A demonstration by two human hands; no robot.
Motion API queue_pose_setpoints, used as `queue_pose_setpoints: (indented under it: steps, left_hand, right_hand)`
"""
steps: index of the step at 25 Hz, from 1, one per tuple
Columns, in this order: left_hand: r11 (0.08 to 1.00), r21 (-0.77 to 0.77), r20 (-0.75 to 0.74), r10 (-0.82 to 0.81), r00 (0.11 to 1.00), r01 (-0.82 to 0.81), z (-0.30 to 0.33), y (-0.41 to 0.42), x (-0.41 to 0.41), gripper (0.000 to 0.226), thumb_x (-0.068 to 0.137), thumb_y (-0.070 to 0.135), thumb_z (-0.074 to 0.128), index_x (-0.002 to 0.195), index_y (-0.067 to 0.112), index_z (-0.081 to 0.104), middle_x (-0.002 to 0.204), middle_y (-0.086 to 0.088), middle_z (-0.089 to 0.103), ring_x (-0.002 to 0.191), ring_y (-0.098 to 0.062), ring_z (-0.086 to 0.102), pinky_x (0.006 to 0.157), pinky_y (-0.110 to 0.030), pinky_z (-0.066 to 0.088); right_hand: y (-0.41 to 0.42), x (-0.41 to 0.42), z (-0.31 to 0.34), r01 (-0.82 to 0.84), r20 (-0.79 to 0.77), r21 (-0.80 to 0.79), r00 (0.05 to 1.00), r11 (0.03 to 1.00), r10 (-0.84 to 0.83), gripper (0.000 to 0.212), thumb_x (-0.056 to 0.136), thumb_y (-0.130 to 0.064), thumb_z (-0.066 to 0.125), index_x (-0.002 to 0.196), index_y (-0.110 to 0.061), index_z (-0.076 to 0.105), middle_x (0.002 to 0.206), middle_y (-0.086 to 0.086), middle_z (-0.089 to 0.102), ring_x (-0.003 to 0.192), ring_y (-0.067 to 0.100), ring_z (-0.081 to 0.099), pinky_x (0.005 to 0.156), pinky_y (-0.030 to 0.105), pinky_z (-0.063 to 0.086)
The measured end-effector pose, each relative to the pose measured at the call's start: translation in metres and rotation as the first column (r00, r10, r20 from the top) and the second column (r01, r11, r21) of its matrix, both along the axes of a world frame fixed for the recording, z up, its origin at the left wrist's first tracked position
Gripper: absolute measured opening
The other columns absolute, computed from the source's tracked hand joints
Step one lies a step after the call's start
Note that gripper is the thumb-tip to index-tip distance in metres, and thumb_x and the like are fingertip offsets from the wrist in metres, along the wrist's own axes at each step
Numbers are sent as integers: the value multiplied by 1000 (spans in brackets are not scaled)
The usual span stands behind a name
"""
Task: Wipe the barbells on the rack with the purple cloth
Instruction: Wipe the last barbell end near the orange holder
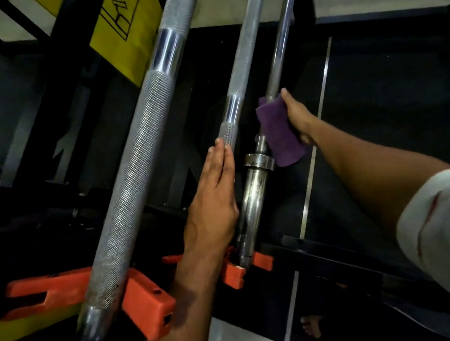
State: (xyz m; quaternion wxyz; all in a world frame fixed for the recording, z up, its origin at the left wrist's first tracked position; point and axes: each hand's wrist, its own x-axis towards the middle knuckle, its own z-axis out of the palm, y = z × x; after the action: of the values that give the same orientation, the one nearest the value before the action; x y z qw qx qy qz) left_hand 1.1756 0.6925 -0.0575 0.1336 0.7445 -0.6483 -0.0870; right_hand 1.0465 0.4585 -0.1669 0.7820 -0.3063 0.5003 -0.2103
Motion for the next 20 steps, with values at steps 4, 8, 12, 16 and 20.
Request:
queue_pose_setpoints:
  steps: [4,8,12,16,20]
  left_hand:
    - [1000,-20,24,10,1000,-9,-4,-1,2,72,93,-8,52,157,10,24,167,-1,13,153,-18,15,116,-27,25]
    - [999,-40,44,18,999,-17,-8,0,3,70,92,-8,52,156,9,28,167,-1,16,152,-17,18,117,-25,22]
    - [999,-51,28,8,1000,-7,-10,-1,5,71,91,-7,52,156,10,28,167,0,15,153,-17,17,121,-31,27]
    - [1000,3,-7,-8,1000,8,-3,-2,3,68,91,-6,50,155,7,30,166,-5,19,153,-20,18,120,-38,30]
    - [994,38,-38,104,994,-102,26,5,-26,61,97,12,53,154,9,33,164,-7,24,152,-25,18,122,-50,21]
  right_hand:
    - [38,12,-4,-20,37,113,999,993,16,56,105,-55,31,101,-11,66,69,8,73,55,18,69,50,22,54]
    - [33,-9,15,-454,-296,-108,864,885,407,42,101,-54,48,104,-15,63,96,6,71,73,15,68,63,25,52]
    - [27,-43,55,-781,-644,-265,580,566,499,33,90,-46,70,103,-15,65,102,6,70,87,19,66,73,31,51]
    - [70,-92,121,-616,-508,-458,773,641,380,21,93,-22,70,113,-20,65,101,0,72,89,11,67,78,23,53]
    - [140,-141,158,-423,-450,-538,875,729,176,19,91,-15,71,107,-13,62,93,-2,67,85,12,64,73,20,50]
